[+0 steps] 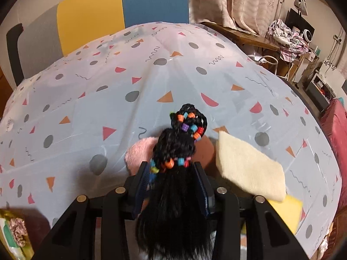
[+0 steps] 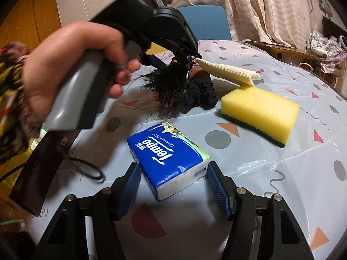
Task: Organize soft objects
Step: 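Grasp the black-haired doll with the left gripper and lift it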
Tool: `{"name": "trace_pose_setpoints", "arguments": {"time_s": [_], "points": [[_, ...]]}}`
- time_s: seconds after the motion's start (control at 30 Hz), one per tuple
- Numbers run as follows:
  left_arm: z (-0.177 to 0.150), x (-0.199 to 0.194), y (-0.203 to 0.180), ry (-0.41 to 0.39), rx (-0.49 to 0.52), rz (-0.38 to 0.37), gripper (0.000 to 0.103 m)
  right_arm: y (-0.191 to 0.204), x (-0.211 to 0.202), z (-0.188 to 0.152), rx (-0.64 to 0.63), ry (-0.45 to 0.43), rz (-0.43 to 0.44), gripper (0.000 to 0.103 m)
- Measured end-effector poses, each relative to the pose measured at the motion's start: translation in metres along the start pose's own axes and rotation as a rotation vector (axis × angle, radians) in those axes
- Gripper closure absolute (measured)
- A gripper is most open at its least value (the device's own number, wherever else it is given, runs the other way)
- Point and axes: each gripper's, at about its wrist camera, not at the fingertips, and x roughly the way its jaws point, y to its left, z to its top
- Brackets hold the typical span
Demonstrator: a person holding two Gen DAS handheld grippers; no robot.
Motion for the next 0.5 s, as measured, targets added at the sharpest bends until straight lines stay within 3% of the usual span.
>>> {"name": "trace_pose_setpoints", "arguments": {"time_s": [0.2, 0.5], "points": [[-0.008, 0.0, -0.01, -0.029, 0.116, 0.044, 0.075, 0.0, -0.001, -0.001, 0.001, -0.001, 0.002, 0.037], [-0.03, -0.036, 0.006, -0.041, 0.013, -0.039, 0.079, 0.001, 0.0, 0.0, -0.007, 0.003, -0.004, 0.037]]}}
